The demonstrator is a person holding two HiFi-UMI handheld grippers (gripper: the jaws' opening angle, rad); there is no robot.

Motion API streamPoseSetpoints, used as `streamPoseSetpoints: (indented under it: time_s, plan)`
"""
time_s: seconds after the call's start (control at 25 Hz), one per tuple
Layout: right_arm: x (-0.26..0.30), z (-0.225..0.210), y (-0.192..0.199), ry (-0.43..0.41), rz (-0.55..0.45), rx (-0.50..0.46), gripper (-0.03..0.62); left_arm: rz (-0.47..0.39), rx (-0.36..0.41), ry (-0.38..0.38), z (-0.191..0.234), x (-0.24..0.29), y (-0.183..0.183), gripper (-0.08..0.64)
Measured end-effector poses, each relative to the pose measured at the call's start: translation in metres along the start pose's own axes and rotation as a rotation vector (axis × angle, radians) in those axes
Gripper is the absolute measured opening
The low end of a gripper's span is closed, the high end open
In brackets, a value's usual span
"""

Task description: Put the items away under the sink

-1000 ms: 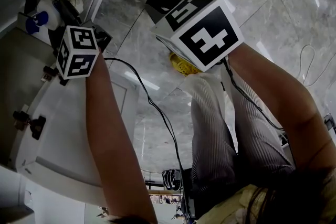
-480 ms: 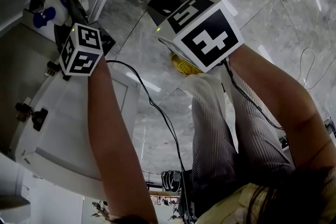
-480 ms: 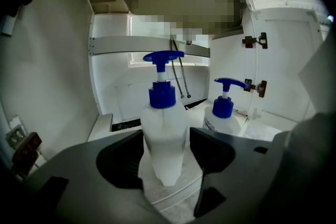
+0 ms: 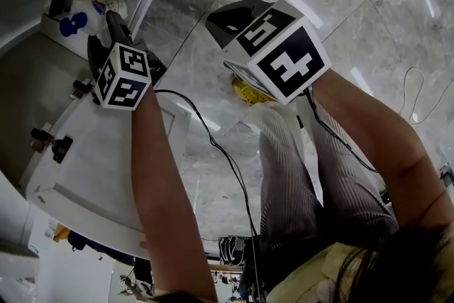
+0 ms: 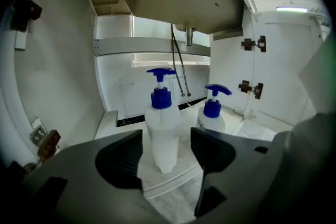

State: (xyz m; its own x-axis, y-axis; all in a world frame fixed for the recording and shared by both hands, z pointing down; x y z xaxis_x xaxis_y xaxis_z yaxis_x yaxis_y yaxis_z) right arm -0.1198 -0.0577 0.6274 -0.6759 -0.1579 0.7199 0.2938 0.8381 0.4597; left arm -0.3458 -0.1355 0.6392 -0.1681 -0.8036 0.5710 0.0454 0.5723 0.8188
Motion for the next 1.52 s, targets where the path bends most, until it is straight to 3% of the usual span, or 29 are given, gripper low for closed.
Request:
streamPoseSetpoints:
  time_s: [0.44, 0.68, 1.2, 1.36, 1.52]
  plan:
    - [-0.028, 0.011, -0.003, 0.017, 0.021, 0.01, 0.026, 0.065, -0.072, -0.023, 0.002, -0.037, 0.006, 0.302]
    - [-0.045, 0.024, -0.009, 0.022, 0.023, 0.035, 0.026, 0.087, -0.151, -0.014, -0.002, -0.067, 0.003, 0.302]
    - [-0.078, 0.045, -0.024, 0.043, 0.029, 0.06, 0.026, 0.115, -0.266, -0.008, -0.015, -0.124, -0.017, 0.302]
    - [-0.094, 0.051, -0.029, 0.05, 0.034, 0.073, 0.026, 0.095, -0.334, 0.006, -0.019, -0.147, -0.034, 0.301]
    - [-0.11, 0.056, -0.032, 0.069, 0.029, 0.085, 0.026, 0.089, -0.331, 0.03, -0.025, -0.168, -0.052, 0.301]
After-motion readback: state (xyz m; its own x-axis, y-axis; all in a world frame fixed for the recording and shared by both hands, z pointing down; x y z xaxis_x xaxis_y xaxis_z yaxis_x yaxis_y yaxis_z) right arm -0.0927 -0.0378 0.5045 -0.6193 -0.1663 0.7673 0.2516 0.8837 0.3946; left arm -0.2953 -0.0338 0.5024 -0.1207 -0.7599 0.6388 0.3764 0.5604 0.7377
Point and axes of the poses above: the fingertips, and each gripper's own axes: x forward along the fingers, z to its left, y out of its underside, the point moved 3 cm from there along -x, backward along the fingers, and after that the axes turned 3 degrees about z, right-handed, at the moved point
